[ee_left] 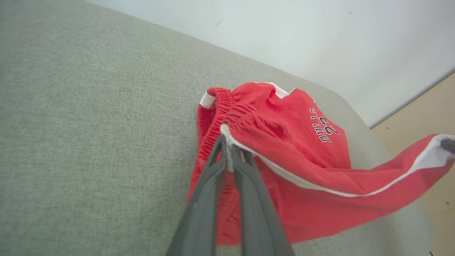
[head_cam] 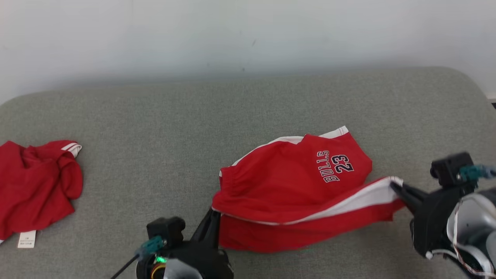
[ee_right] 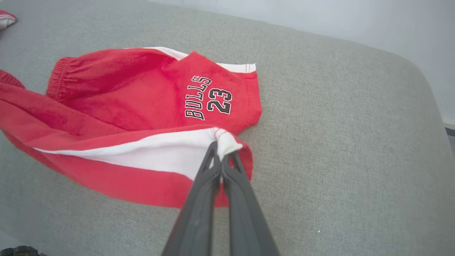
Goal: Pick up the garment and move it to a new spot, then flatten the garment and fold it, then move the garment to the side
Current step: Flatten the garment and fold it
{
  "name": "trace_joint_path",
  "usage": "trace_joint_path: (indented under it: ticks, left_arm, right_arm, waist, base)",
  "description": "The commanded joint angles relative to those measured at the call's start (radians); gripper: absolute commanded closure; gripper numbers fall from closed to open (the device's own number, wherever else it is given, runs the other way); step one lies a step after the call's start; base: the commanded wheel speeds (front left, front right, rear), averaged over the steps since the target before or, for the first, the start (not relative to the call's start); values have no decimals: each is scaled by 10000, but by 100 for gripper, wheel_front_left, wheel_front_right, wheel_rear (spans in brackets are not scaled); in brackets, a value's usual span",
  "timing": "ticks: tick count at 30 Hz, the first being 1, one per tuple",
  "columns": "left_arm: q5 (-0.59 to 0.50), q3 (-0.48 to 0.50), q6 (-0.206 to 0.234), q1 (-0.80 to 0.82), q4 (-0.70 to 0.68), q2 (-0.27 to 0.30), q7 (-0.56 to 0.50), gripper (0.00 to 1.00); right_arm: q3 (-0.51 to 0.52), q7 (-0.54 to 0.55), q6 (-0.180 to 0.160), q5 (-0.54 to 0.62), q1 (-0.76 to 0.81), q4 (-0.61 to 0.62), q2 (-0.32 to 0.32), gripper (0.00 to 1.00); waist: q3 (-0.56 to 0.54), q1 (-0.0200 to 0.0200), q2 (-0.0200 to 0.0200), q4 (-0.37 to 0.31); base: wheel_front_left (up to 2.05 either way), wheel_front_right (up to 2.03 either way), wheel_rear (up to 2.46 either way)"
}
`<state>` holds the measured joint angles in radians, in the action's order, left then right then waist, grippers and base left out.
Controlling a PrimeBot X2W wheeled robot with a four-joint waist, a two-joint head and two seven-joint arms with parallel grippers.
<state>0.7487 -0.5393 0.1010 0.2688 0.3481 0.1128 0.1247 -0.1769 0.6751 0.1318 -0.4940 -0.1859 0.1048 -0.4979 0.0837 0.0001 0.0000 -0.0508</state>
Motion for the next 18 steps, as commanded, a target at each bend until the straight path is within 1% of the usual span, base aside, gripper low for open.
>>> trace_joint_path:
  ticks: [1,2,6,9,18]
  left_arm:
    - [-93,-39,115,387,209,-82,-115,100]
    - [-93,-39,115,387,209,-82,-115,100]
    - [-178,-113,290,1176,630,-278,-251,100]
    - [-219,-133,415,1718,948,-373,-275,100]
    - [-79,-254,854,2995,1747,-560,-374,100]
  right_arm:
    - [-145,-262,-23,-43,-526,-418,-73,100]
    - [-145,-262,-23,-43,-526,-418,-73,100]
    - [-468,-879,-23,97,-1748,-1547,-65,100]
    - [-643,-1321,-23,216,-2552,-2476,72,100]
    - [-571,-2291,-23,715,-4358,-5086,793,100]
  waist:
    - [323,-1,0,176]
    - [323,-1,0,176]
    - [684,-1,0,367]
    - [973,-1,0,503]
    - [1827,-1,0,826]
  base:
    - [0,0,0]
    - [0,0,0]
    - [0,0,0]
    - [0,0,0]
    - [0,0,0]
